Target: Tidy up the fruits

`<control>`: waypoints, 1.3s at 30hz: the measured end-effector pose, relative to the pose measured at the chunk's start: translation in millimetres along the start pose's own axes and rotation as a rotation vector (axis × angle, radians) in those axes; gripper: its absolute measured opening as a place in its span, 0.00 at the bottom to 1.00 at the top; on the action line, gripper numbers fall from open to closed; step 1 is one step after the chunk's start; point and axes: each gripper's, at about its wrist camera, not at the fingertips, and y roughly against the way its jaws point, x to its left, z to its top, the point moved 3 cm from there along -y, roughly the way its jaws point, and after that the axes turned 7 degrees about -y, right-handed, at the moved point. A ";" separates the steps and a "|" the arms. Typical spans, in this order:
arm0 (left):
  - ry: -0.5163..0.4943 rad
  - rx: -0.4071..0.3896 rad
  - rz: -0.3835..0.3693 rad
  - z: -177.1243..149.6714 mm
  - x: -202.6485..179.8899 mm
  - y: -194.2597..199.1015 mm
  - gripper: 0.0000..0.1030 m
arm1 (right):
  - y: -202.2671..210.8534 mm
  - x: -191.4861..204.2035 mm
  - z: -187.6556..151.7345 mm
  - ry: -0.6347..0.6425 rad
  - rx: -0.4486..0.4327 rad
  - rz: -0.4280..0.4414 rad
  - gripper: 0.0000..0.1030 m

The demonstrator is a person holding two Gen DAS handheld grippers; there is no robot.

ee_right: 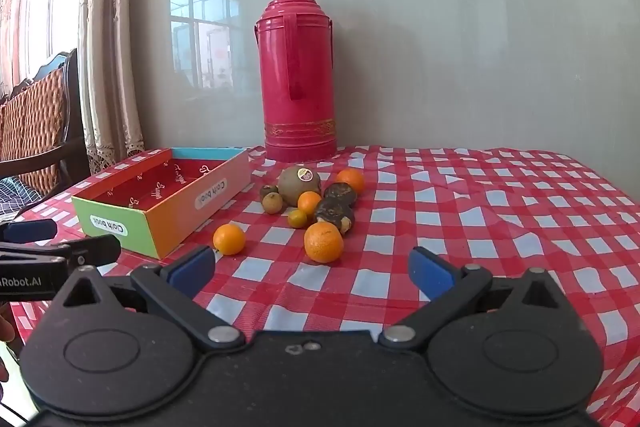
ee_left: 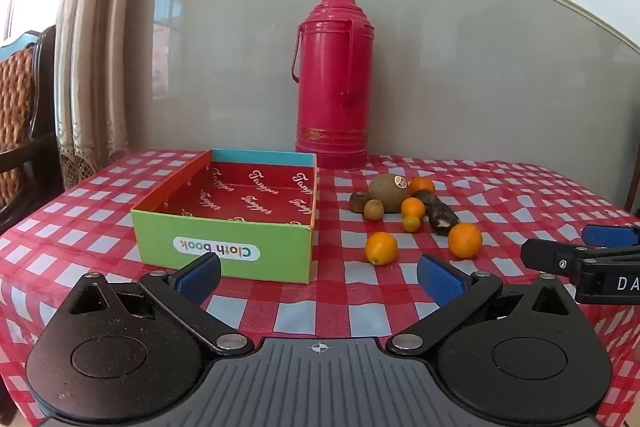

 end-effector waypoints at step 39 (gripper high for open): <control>-0.020 0.013 -0.002 -0.4 -2.6 -1.2 1.00 | 0.7 -1.5 -0.7 -0.001 0.013 -0.010 0.95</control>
